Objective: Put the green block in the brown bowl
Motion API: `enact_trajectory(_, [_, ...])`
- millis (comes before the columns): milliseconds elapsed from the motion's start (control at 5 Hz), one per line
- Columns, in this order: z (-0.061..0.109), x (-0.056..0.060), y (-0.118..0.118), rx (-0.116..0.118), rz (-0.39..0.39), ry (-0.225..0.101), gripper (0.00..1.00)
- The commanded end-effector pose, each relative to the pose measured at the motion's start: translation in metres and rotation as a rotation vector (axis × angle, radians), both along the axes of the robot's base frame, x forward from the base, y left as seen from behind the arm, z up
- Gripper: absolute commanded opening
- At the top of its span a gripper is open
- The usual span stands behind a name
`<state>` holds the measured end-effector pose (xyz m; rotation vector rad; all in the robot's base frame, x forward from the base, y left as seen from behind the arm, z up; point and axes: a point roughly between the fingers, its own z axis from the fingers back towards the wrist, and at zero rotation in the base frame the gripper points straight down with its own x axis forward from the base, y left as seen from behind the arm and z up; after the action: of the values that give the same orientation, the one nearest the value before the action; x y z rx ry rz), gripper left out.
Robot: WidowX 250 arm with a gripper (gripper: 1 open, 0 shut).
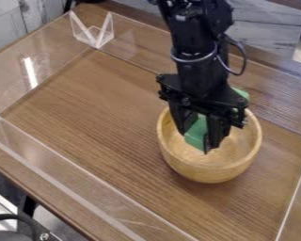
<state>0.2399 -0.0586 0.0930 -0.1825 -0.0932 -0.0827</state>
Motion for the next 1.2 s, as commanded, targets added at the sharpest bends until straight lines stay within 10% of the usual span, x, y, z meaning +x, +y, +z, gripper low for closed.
enact_trajectory(0, [0.0161, 0.016, 0.0005, -0.013, 0.002, -0.071, 0.0])
enact_trajectory(1000, [0.0118, 0.0227, 0.0038, -0.028, 0.006, -0.072, 0.0])
